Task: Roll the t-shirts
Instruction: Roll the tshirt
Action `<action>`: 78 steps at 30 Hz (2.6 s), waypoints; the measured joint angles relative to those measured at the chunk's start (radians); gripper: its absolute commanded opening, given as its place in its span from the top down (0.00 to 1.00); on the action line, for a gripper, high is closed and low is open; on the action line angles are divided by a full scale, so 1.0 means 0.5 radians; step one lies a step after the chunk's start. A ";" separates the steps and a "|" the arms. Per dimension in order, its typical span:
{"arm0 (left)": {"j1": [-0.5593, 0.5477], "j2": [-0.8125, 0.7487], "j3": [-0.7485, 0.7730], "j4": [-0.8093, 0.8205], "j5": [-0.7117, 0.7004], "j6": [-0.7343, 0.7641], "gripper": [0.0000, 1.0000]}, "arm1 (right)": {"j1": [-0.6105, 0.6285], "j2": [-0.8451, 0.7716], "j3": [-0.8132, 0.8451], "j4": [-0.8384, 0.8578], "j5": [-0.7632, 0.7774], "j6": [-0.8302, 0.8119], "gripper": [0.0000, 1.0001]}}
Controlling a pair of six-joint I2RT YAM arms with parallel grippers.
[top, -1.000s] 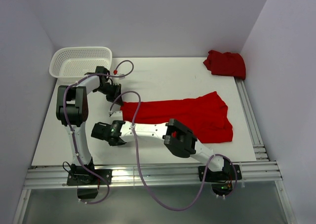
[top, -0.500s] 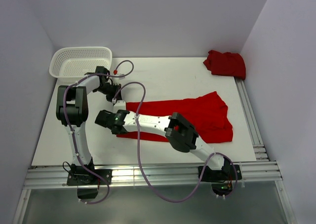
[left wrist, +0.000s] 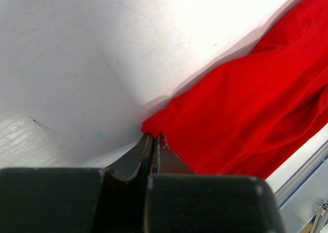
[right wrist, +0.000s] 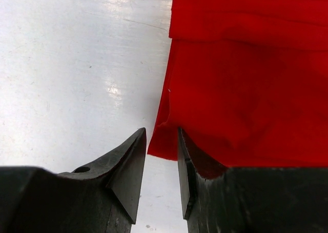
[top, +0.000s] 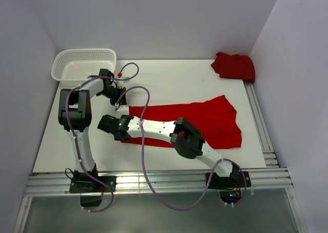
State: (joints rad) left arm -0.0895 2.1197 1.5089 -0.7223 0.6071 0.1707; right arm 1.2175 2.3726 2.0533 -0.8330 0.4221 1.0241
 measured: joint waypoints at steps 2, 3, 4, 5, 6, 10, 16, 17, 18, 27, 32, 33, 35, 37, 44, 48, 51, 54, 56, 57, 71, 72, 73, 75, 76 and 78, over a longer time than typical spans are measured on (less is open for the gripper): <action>0.000 0.000 0.000 0.000 0.000 0.000 1.00 | 0.000 0.017 -0.001 0.007 -0.011 0.001 0.62; 0.000 0.000 0.000 0.000 0.000 0.000 1.00 | 0.000 0.025 -0.001 0.006 -0.018 0.002 0.62; 0.000 0.000 0.000 0.000 0.000 0.000 1.00 | 0.000 0.033 -0.001 0.007 -0.024 0.006 0.62; 0.000 0.000 0.000 0.000 0.000 0.000 1.00 | 0.000 0.040 -0.001 0.007 -0.031 0.008 0.62; 0.000 0.000 0.000 0.000 0.000 0.000 1.00 | 0.000 0.047 -0.002 0.006 -0.038 0.011 0.62; 0.000 0.000 0.000 0.000 0.000 0.000 1.00 | 0.005 0.054 -0.021 0.005 -0.047 0.030 0.63; 0.000 0.000 0.001 0.000 0.000 0.000 1.00 | 0.006 0.054 -0.025 -0.018 -0.042 0.056 0.90; 0.000 0.000 0.001 -0.001 0.000 0.000 1.00 | 0.006 0.054 -0.025 -0.021 -0.041 0.060 0.94; 0.000 0.000 0.001 0.000 0.000 0.000 1.00 | 0.008 0.054 -0.025 -0.023 -0.040 0.061 0.95; 0.000 0.000 0.001 0.002 -0.008 -0.008 1.00 | 0.045 0.054 -0.025 -0.037 -0.017 0.085 1.00; 0.000 -0.004 -0.002 0.006 -0.018 -0.023 1.00 | 0.099 0.034 -0.065 -0.037 0.022 0.126 1.00; 0.000 -0.008 -0.004 0.006 -0.022 -0.024 1.00 | 0.110 0.030 -0.075 -0.037 0.027 0.132 1.00; -0.001 -0.017 -0.017 0.008 -0.027 -0.032 1.00 | 0.127 0.018 -0.099 -0.030 0.041 0.148 1.00; -0.002 -0.032 -0.038 0.009 -0.041 -0.037 1.00 | 0.136 0.009 -0.115 -0.024 0.046 0.164 1.00; -0.002 -0.092 -0.124 0.060 -0.070 -0.034 1.00 | 0.137 -0.002 -0.130 -0.010 0.046 0.172 1.00; -0.002 -0.160 -0.200 0.077 -0.136 -0.013 0.96 | 0.134 -0.012 -0.134 0.016 0.014 0.146 1.00; 0.003 -0.180 -0.216 0.082 -0.169 0.018 0.70 | 0.125 -0.021 -0.133 0.040 -0.009 0.101 1.00; 0.020 -0.208 -0.224 0.086 -0.170 0.048 0.56 | 0.115 -0.030 -0.133 0.060 -0.037 0.058 1.00; 0.043 -0.237 -0.224 0.087 -0.155 0.063 0.48 | 0.108 -0.036 -0.133 0.078 -0.055 0.038 0.94; 0.057 -0.253 -0.224 0.083 -0.144 0.071 0.46 | 0.105 -0.043 -0.140 0.095 -0.063 0.029 0.87; 0.172 -0.307 0.011 -0.090 0.079 0.116 0.42 | -0.087 -0.653 -0.545 0.287 -0.069 -0.079 0.45; 0.170 -0.291 0.017 -0.091 0.085 0.122 0.42 | -0.146 -0.723 -0.591 0.295 -0.055 -0.079 0.45; 0.169 -0.273 0.021 -0.092 0.085 0.126 0.42 | -0.224 -0.790 -0.638 0.297 -0.040 -0.078 0.45; 0.161 -0.219 0.022 -0.092 0.085 0.142 0.42 | -0.383 -0.870 -0.697 0.302 0.000 -0.077 0.45; 0.154 -0.192 0.022 -0.095 0.082 0.146 0.42 | -0.462 -0.883 -0.716 0.307 0.018 -0.077 0.45; 0.136 -0.145 0.022 -0.103 0.079 0.159 0.42 | -0.616 -0.880 -0.759 0.322 0.031 -0.081 0.45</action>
State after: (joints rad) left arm -0.0216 2.0472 1.5200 -0.7738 0.6464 0.2501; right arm 0.9096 1.9324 1.6737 -0.6720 0.4374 0.9836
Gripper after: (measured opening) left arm 0.580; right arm 0.550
